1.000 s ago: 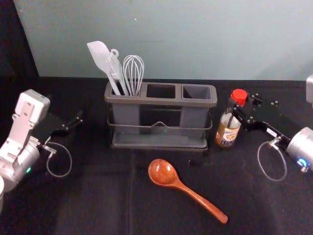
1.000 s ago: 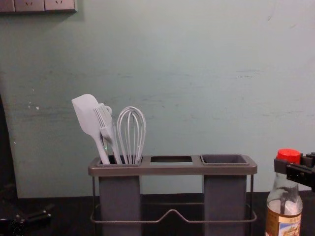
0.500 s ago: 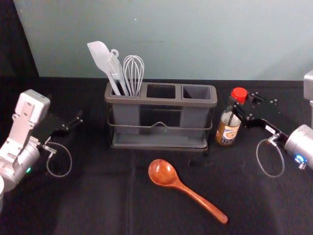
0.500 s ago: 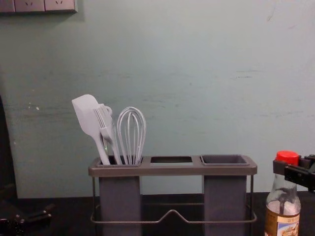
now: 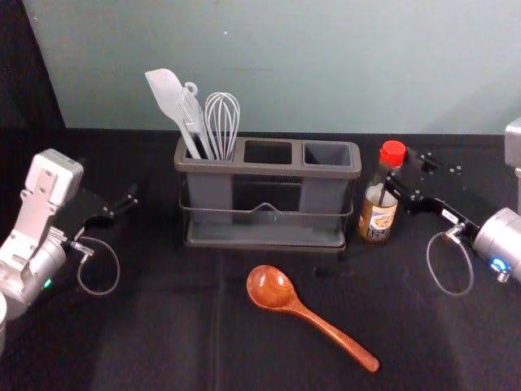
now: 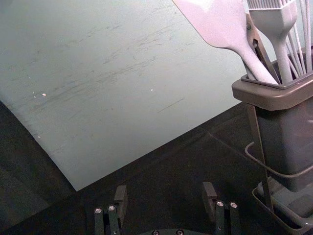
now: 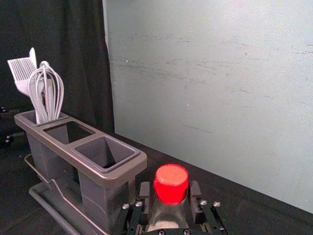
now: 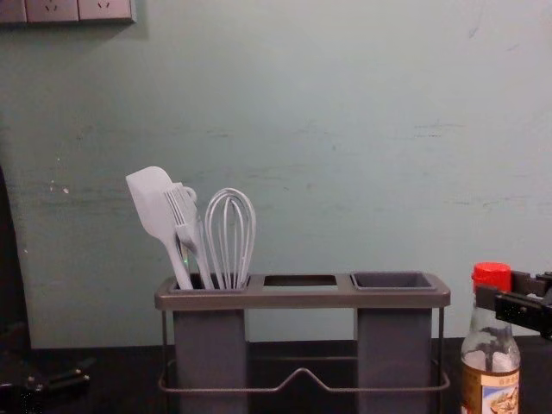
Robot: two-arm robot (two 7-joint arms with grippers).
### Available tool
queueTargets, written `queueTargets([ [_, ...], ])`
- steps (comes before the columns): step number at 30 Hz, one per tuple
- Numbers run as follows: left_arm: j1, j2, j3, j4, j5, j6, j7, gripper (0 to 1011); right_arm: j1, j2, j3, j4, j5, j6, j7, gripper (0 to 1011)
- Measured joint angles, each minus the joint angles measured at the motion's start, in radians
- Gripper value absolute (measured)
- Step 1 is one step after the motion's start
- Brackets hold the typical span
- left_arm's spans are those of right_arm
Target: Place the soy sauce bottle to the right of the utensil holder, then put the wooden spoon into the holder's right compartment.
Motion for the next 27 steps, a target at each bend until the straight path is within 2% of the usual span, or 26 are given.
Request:
queueTargets([
  [4, 0.000, 0.000, 0.000, 0.000, 0.000, 0.000, 0.000, 1005, 0.000, 0.000, 0.000, 0.000, 0.000, 0.000, 0.000, 595],
  [5, 0.000, 0.000, 0.000, 0.000, 0.000, 0.000, 0.000, 1005, 0.000, 0.000, 0.000, 0.000, 0.000, 0.000, 0.000, 654],
  [9, 0.000, 0.000, 0.000, 0.000, 0.000, 0.000, 0.000, 1005, -0.001, 0.001, 0.000, -0.001, 0.000, 0.000, 0.000, 743],
  [16, 0.000, 0.000, 0.000, 0.000, 0.000, 0.000, 0.000, 1005, -0.001, 0.001, 0.000, -0.002, 0.000, 0.000, -0.001, 963],
  [18, 0.000, 0.000, 0.000, 0.000, 0.000, 0.000, 0.000, 1005, -0.001, 0.001, 0.000, -0.002, 0.000, 0.000, -0.001, 1002],
  [24, 0.000, 0.000, 0.000, 0.000, 0.000, 0.000, 0.000, 1005, -0.001, 0.001, 0.000, -0.002, 0.000, 0.000, -0.001, 1000],
  [27, 0.000, 0.000, 0.000, 0.000, 0.000, 0.000, 0.000, 1005, -0.010, 0.002, 0.005, -0.021, -0.010, 0.002, -0.020, 1000],
])
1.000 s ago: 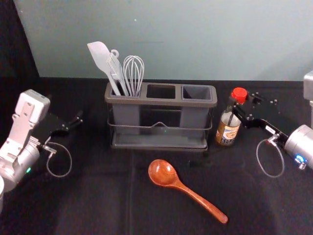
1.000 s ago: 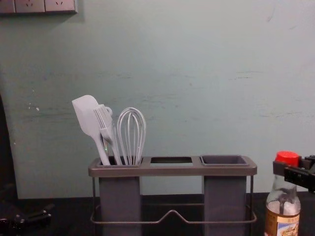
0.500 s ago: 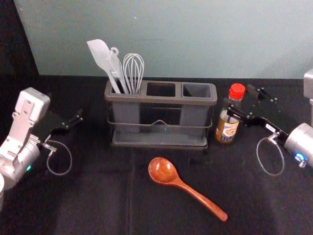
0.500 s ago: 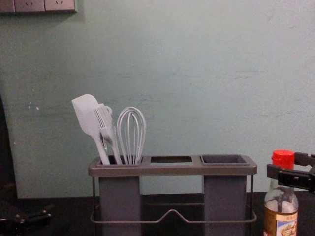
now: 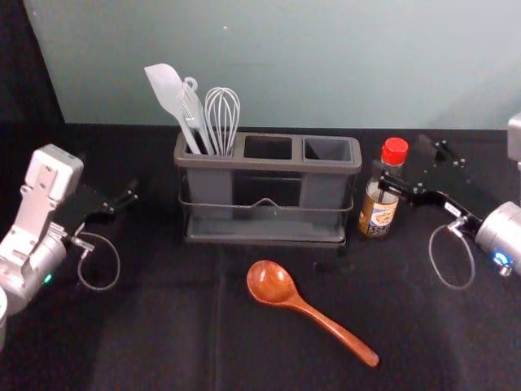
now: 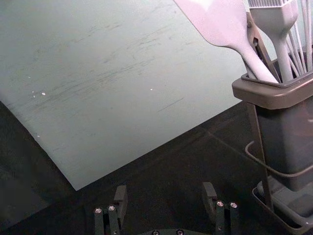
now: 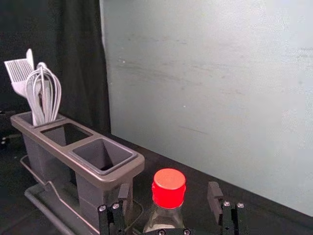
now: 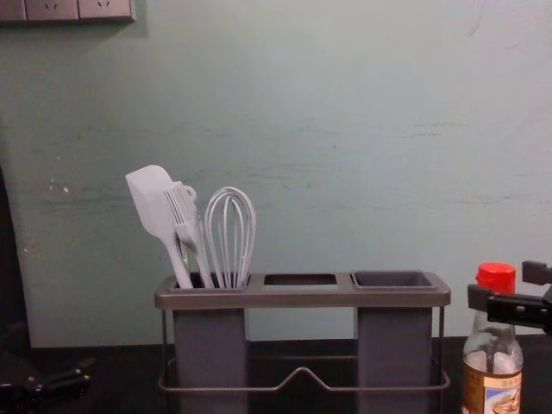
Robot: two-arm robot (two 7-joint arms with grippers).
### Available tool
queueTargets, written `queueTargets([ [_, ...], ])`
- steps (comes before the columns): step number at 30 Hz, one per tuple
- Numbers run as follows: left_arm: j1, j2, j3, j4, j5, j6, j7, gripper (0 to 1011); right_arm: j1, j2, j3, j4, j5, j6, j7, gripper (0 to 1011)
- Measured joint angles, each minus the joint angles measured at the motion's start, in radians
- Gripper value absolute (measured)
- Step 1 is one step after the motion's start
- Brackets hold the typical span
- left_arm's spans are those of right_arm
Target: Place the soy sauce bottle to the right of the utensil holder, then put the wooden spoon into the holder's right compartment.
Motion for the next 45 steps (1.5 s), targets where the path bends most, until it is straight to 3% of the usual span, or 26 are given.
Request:
queueTargets([
  [7, 0.000, 0.000, 0.000, 0.000, 0.000, 0.000, 0.000, 1005, -0.028, 0.001, 0.030, -0.054, -0.006, 0.007, -0.031, 1002],
  [15, 0.000, 0.000, 0.000, 0.000, 0.000, 0.000, 0.000, 1005, -0.056, 0.012, 0.061, -0.120, 0.020, -0.002, -0.018, 1000],
  [23, 0.000, 0.000, 0.000, 0.000, 0.000, 0.000, 0.000, 1005, -0.085, 0.049, 0.074, -0.214, 0.078, -0.002, 0.041, 1000],
  [24, 0.000, 0.000, 0.000, 0.000, 0.000, 0.000, 0.000, 1005, -0.092, 0.065, 0.074, -0.242, 0.109, 0.000, 0.072, 1000],
  [29, 0.000, 0.000, 0.000, 0.000, 0.000, 0.000, 0.000, 1005, -0.100, 0.093, 0.071, -0.289, 0.157, 0.012, 0.120, 1000],
  [34, 0.000, 0.000, 0.000, 0.000, 0.000, 0.000, 0.000, 1005, -0.112, 0.136, 0.053, -0.370, 0.198, 0.054, 0.163, 1002],
  [39, 0.000, 0.000, 0.000, 0.000, 0.000, 0.000, 0.000, 1005, -0.109, 0.172, 0.013, -0.435, 0.217, 0.117, 0.189, 1002],
  [45, 0.000, 0.000, 0.000, 0.000, 0.000, 0.000, 0.000, 1005, -0.068, 0.198, -0.076, -0.473, 0.222, 0.230, 0.201, 1000],
])
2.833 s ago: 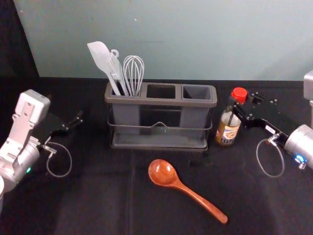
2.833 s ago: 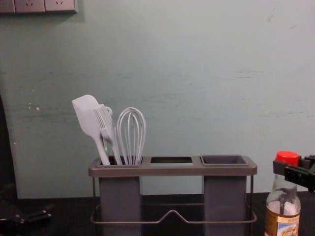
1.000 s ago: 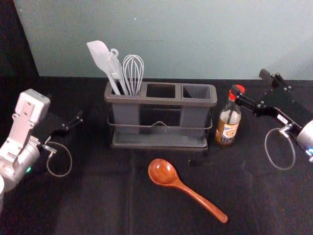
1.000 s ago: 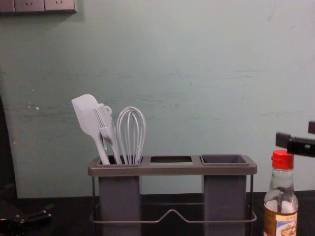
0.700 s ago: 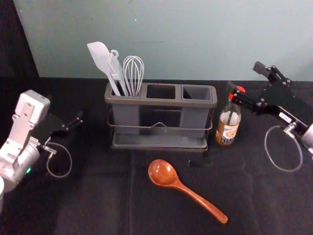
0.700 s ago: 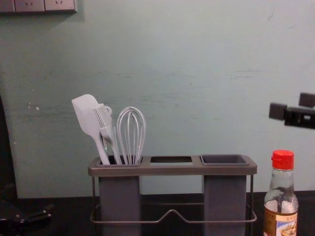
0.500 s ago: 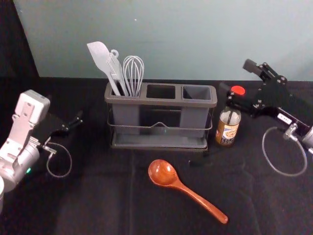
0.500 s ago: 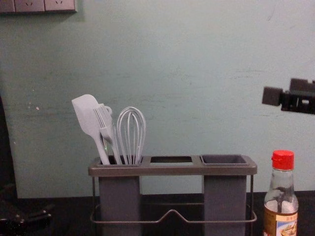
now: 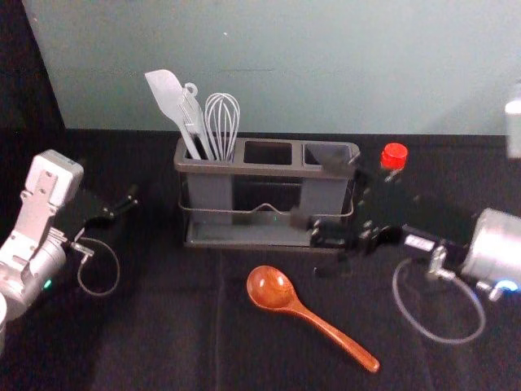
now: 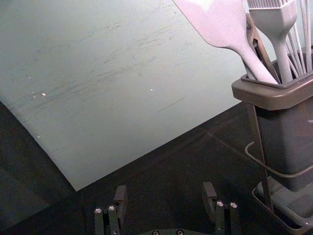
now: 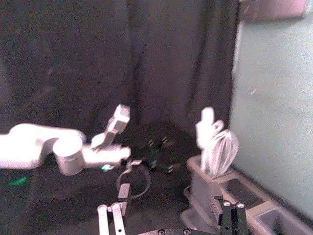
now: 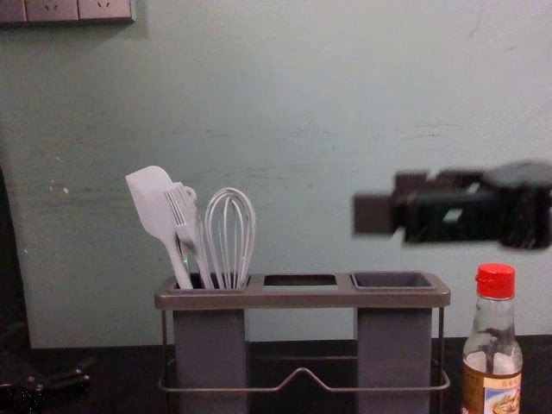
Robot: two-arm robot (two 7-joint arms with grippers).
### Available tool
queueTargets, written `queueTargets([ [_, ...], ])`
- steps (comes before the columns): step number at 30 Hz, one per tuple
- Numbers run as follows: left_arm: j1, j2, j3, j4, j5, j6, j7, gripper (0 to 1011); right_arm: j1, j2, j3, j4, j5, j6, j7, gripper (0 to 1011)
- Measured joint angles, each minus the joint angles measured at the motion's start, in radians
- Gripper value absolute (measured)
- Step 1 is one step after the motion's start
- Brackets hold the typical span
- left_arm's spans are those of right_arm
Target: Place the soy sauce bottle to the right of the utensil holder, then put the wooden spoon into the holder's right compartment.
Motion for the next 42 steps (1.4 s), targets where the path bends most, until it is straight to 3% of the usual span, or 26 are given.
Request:
queueTargets([
  [5, 0.000, 0.000, 0.000, 0.000, 0.000, 0.000, 0.000, 1005, 0.051, -0.003, -0.079, 0.018, -0.002, 0.119, -0.016, 1002],
  [8, 0.000, 0.000, 0.000, 0.000, 0.000, 0.000, 0.000, 1005, 0.115, -0.013, -0.156, 0.042, -0.022, 0.255, -0.048, 1000],
  [12, 0.000, 0.000, 0.000, 0.000, 0.000, 0.000, 0.000, 1005, 0.175, -0.028, -0.219, 0.062, -0.042, 0.374, -0.074, 1002],
  [13, 0.000, 0.000, 0.000, 0.000, 0.000, 0.000, 0.000, 1005, 0.203, -0.038, -0.248, 0.073, -0.049, 0.432, -0.086, 1000],
  [16, 0.000, 0.000, 0.000, 0.000, 0.000, 0.000, 0.000, 1005, 0.255, -0.057, -0.298, 0.100, -0.060, 0.535, -0.104, 1002],
  [21, 0.000, 0.000, 0.000, 0.000, 0.000, 0.000, 0.000, 1005, 0.309, -0.079, -0.358, 0.141, -0.082, 0.622, -0.130, 1002],
  [27, 0.000, 0.000, 0.000, 0.000, 0.000, 0.000, 0.000, 1005, 0.329, -0.090, -0.385, 0.173, -0.106, 0.621, -0.151, 1000],
  [34, 0.000, 0.000, 0.000, 0.000, 0.000, 0.000, 0.000, 1005, 0.294, -0.082, -0.389, 0.209, -0.148, 0.432, -0.141, 1000],
  [42, 0.000, 0.000, 0.000, 0.000, 0.000, 0.000, 0.000, 1005, 0.268, -0.082, -0.386, 0.246, -0.173, 0.328, -0.121, 1002],
])
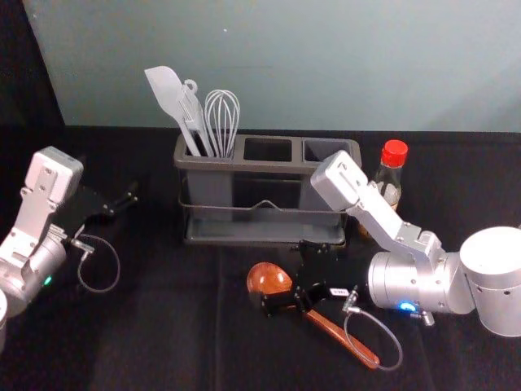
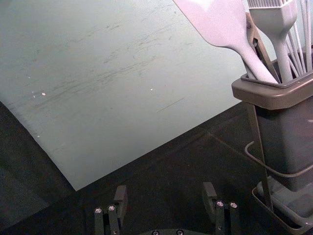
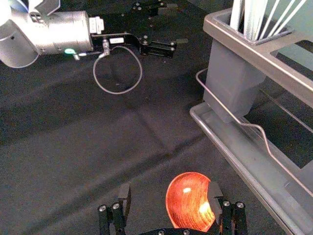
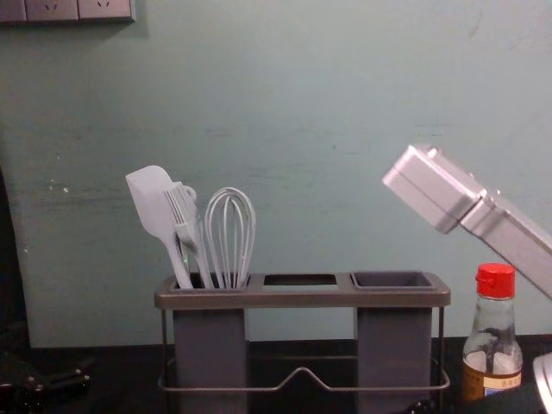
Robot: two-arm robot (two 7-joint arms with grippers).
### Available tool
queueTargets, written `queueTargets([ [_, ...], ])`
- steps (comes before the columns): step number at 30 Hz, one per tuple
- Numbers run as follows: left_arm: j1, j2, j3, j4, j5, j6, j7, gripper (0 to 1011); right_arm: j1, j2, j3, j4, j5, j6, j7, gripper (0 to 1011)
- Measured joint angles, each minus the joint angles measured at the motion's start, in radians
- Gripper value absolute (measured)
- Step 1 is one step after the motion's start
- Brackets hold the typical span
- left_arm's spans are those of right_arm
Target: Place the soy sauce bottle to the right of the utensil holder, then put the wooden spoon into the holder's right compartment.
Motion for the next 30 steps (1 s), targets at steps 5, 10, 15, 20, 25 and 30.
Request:
queueTargets([
  [5, 0.000, 0.000, 0.000, 0.000, 0.000, 0.000, 0.000, 1005, -0.005, -0.010, -0.004, 0.030, -0.024, -0.023, 0.006, 1002],
  [10, 0.000, 0.000, 0.000, 0.000, 0.000, 0.000, 0.000, 1005, -0.001, -0.026, -0.018, 0.064, -0.059, -0.036, 0.014, 1000],
  [15, 0.000, 0.000, 0.000, 0.000, 0.000, 0.000, 0.000, 1005, 0.008, -0.045, -0.027, 0.094, -0.085, -0.040, 0.018, 1000],
  [20, 0.000, 0.000, 0.000, 0.000, 0.000, 0.000, 0.000, 1005, 0.013, -0.060, -0.031, 0.118, -0.105, -0.039, 0.021, 1002],
  [25, 0.000, 0.000, 0.000, 0.000, 0.000, 0.000, 0.000, 1005, 0.013, -0.071, -0.029, 0.129, -0.119, -0.038, 0.024, 1000],
  [30, 0.000, 0.000, 0.000, 0.000, 0.000, 0.000, 0.000, 1005, 0.014, -0.085, -0.024, 0.146, -0.136, -0.039, 0.029, 1002],
])
